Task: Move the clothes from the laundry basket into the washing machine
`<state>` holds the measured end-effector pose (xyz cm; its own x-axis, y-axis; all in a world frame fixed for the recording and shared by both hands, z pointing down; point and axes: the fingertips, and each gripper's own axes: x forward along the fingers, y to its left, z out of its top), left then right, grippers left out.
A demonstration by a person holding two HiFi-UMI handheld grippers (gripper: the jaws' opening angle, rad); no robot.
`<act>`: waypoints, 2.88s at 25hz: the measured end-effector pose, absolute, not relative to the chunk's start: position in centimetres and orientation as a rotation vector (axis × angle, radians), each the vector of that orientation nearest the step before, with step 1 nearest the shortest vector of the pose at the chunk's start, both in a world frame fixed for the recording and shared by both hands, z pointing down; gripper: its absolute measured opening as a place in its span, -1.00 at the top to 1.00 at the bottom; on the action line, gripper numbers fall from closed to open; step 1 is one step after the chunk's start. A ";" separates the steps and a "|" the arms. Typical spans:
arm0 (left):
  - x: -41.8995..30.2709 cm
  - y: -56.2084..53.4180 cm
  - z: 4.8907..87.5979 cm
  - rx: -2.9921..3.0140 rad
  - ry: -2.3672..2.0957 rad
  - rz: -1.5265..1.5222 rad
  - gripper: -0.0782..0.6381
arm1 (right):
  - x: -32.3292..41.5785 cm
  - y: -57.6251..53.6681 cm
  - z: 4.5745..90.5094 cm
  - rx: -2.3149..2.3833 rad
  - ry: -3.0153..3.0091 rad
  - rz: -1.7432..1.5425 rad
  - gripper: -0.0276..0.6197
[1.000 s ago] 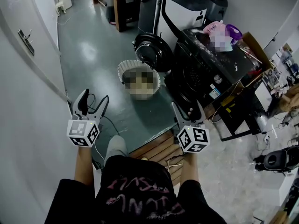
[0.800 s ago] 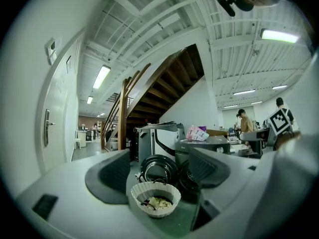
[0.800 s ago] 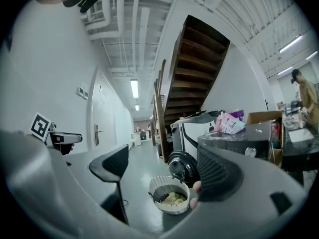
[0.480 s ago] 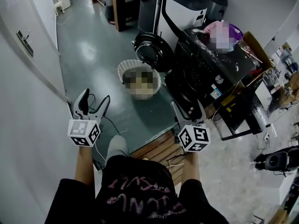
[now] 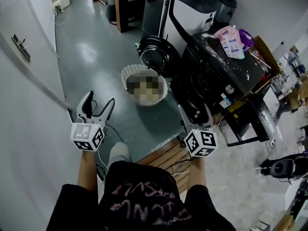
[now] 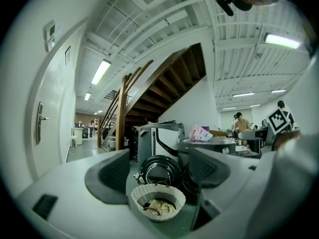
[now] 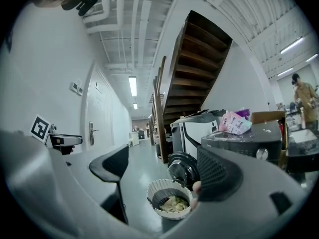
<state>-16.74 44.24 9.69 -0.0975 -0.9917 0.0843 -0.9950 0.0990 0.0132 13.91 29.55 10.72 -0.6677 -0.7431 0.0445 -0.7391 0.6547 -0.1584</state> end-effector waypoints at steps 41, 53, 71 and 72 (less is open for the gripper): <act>-28.4 26.3 6.2 2.261 -1.888 0.216 -0.25 | 0.5 16.3 4.8 -1.527 2.745 -0.384 -0.41; -27.5 13.7 9.5 2.162 -1.884 0.271 -0.25 | 0.7 3.0 9.3 -1.465 2.813 -0.496 -0.38; -25.3 2.6 10.2 2.091 -1.911 0.288 -0.25 | -0.5 -7.5 12.5 -1.303 2.956 -0.612 -0.36; -25.4 2.6 10.5 2.089 -1.906 0.289 -0.25 | -0.6 -7.4 12.8 -1.306 2.962 -0.621 -0.37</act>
